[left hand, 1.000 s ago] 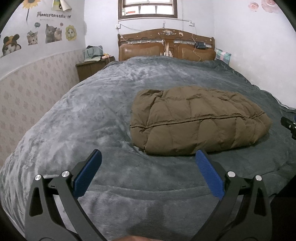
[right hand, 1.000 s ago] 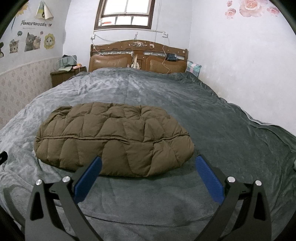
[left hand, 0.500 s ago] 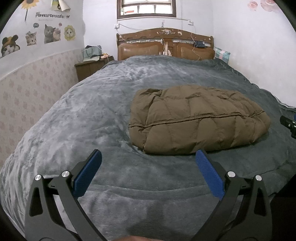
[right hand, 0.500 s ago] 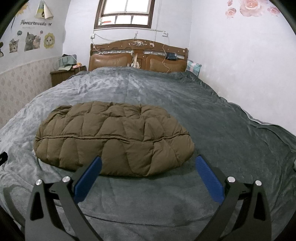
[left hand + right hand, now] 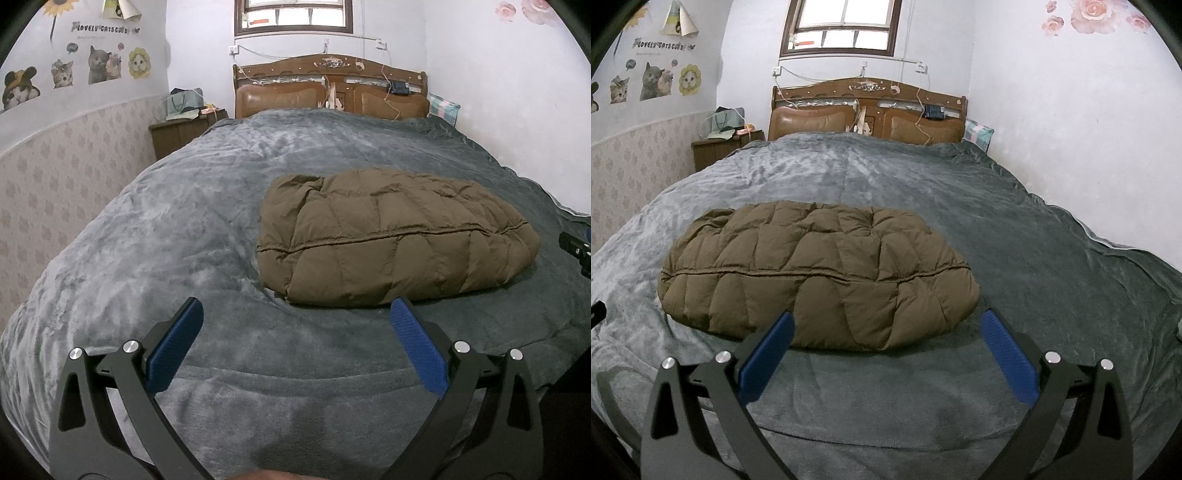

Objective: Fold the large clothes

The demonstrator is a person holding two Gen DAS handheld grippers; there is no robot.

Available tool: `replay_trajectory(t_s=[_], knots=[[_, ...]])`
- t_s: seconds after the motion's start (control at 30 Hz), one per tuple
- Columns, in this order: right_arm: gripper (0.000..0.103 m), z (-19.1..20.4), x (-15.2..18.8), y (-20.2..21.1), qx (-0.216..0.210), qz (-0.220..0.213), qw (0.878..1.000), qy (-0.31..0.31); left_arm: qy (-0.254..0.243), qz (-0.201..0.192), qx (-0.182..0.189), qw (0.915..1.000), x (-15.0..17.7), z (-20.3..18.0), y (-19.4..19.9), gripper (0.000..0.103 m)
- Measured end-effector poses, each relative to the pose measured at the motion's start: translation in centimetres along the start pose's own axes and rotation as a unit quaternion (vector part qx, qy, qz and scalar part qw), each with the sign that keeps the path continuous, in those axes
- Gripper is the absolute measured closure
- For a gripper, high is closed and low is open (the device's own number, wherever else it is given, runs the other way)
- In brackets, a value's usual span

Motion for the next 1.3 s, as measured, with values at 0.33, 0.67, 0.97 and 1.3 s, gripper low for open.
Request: replay_trajectory(t_s=[0.33,0.67,0.97,1.3], knots=[[0.002,-0.04,0.06,0.01,0.000,0.000,1.000,0.001,0.001,0.001,-0.001,1.0000,0.06,-0.06,0.11,0.003],[0.002,-0.01,-0.04,0.00,0.000,0.000,1.000,0.001,0.001,0.003,-0.001,1.0000,0.18,-0.05,0.14,0.003],[0.002,0.02,-0.02,0.02,0.000,0.000,1.000,0.001,0.003,0.005,-0.001,1.0000,0.13,-0.01,0.15,0.003],[0.002,0.03,-0.06,0.00,0.000,0.000,1.000,0.002,0.001,0.005,-0.004,1.0000,0.15,0.05,0.10,0.003]])
Point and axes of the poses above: each gripper's, at about its wrist camera, not at the fingertips, and y roughly against the way its jaws point, z to its left, x to its underside, the point moved 4 cm from there along -y, roughly the way its jaws point, and after that the axes turned 7 degrees about z, right-handed, at the moved point
